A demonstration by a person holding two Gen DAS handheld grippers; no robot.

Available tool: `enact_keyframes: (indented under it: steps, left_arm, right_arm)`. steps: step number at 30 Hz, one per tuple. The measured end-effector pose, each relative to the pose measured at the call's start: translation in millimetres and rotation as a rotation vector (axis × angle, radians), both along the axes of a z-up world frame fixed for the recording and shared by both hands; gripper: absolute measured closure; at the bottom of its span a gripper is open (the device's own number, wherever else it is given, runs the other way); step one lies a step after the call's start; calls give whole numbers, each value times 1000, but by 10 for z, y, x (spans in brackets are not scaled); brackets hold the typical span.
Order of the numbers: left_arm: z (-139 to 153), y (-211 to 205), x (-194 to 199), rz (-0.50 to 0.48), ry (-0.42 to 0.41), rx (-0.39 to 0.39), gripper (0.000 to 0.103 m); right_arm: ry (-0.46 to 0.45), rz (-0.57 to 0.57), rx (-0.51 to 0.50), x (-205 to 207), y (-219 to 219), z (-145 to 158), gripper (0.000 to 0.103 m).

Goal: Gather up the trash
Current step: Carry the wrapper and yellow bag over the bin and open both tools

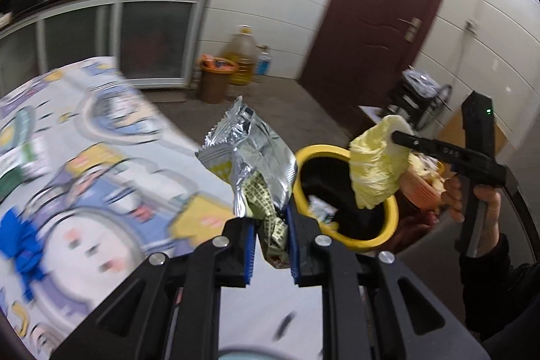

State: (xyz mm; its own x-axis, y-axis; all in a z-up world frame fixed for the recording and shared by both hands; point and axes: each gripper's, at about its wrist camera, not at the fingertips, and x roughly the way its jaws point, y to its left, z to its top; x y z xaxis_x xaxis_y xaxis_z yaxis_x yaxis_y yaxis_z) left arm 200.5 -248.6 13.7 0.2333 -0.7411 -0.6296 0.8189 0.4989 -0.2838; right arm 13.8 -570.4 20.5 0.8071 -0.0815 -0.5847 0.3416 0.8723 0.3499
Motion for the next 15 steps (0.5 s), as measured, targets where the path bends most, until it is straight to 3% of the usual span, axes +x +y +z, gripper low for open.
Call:
enact_keyframes:
  steps: [6,15]
  left_arm:
    - [-81,-746,-152,-110,2,25,88]
    - [-401,-1518,-282,-190,54,75,88]
  right_arm:
    - [43,-122,-22,-237,-301,-207,97]
    - [121,-177,6,-313,-580,-560,97]
